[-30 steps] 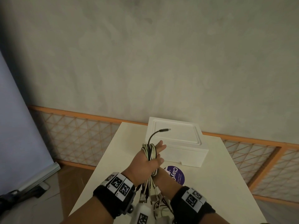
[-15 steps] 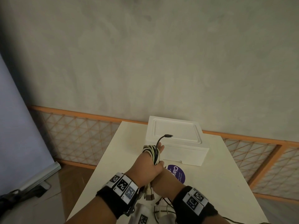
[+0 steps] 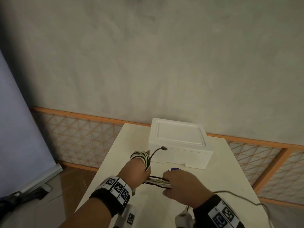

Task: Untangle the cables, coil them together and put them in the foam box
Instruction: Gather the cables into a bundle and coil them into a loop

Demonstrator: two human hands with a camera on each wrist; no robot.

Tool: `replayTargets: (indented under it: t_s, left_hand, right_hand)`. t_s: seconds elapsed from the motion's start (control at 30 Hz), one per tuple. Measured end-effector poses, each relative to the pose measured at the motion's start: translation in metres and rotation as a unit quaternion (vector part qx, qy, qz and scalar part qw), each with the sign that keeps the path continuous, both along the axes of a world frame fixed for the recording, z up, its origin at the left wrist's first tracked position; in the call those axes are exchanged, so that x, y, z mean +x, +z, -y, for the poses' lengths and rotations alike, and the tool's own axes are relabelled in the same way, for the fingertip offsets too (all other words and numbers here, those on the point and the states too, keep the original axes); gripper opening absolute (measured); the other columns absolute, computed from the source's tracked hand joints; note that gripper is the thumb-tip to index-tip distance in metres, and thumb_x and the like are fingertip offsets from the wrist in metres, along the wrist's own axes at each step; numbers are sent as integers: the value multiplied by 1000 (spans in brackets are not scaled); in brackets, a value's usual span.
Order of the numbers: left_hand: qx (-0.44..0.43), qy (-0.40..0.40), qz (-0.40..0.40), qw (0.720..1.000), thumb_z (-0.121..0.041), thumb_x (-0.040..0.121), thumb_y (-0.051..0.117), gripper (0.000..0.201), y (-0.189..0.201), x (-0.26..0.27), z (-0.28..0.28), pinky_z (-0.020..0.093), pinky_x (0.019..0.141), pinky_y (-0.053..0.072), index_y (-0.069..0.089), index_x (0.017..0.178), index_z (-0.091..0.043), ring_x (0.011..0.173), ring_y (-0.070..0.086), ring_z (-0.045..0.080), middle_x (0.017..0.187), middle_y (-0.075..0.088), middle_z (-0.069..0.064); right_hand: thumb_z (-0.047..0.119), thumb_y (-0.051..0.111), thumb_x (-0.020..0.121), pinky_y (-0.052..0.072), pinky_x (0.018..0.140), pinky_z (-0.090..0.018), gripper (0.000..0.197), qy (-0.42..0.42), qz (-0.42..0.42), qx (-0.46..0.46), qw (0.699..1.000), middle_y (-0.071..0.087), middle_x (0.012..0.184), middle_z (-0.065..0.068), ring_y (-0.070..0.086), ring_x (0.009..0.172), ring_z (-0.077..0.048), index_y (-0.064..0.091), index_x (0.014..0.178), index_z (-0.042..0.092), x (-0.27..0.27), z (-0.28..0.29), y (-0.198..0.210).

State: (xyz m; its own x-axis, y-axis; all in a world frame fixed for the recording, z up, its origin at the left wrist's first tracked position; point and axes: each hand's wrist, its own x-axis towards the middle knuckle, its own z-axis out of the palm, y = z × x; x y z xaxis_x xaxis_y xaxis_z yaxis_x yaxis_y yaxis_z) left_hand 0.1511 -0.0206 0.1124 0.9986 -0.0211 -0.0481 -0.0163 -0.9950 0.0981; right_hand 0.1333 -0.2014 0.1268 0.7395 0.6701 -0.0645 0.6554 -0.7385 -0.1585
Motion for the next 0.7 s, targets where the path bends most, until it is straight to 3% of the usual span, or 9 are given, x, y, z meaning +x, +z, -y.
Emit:
replayTargets:
  t_s: [0.1,0.17,0.23,0.3,0.37,0.47,0.53,0.6,0.7]
  left_hand:
    - [-142,6,52,989,-44,97,43,48,-22,-10,-12,19,86,31,46,123,-4,101,48,17,103,46,0]
    - [-270,5,64,961,-54,89,53,43,-29,-18,-17,23,86,41,47,97,-13,94,53,14,96,51,0]
    - [-412,-5,3,911,-66,74,61,55,-25,-21,-18,37,80,53,41,87,-17,106,59,14,106,59,9]
    - [-509,-27,-55,859,-48,62,77,54,-18,-27,-14,29,64,54,40,86,-18,97,60,3,107,59,9]
    - [-432,-74,-68,896,-35,54,86,55,-12,-32,-9,17,65,48,46,90,-21,74,54,-3,92,56,-5]
    - [-335,-150,-15,930,-46,59,80,58,-8,-39,1,23,79,49,56,103,-17,85,54,7,88,55,-3]
    - [-373,-161,15,914,-25,71,66,35,-5,-45,7,18,75,46,59,97,-4,85,53,8,91,56,6]
    - [-443,-145,-7,885,-12,75,57,17,4,-54,13,22,63,48,56,85,2,65,54,10,75,53,5]
    - [-518,-130,-74,842,-5,73,53,8,14,-62,18,28,54,47,55,75,2,51,52,19,59,52,6]
  right_hand:
    - [44,54,85,38,69,-28,24,21,60,8,998,62,94,6,59,92,-16,58,101,27,0,4,14]
    - [51,54,86,36,67,-27,28,34,90,28,995,64,94,6,58,90,-13,59,101,29,4,5,22]
    - [55,55,84,37,65,-26,28,40,101,62,992,63,88,8,58,85,-9,62,97,31,10,5,30]
    - [59,56,80,44,65,-26,28,58,115,97,987,63,82,11,58,78,-5,64,92,34,17,6,36]
    - [61,54,74,50,60,-29,31,80,141,123,979,63,74,12,59,71,-5,66,86,35,23,4,40]
    - [55,49,70,50,53,-25,28,122,176,169,962,61,65,12,59,62,-7,69,75,35,30,1,44]
    - [48,51,71,48,58,-20,23,145,167,206,953,62,69,14,57,66,-6,69,74,34,35,1,46]
    - [43,56,71,43,70,-16,19,155,130,244,948,66,84,16,54,77,-3,69,79,34,42,2,44]
    - [38,62,72,46,80,-16,17,150,-13,319,936,67,95,21,59,87,-1,66,88,31,46,1,33]
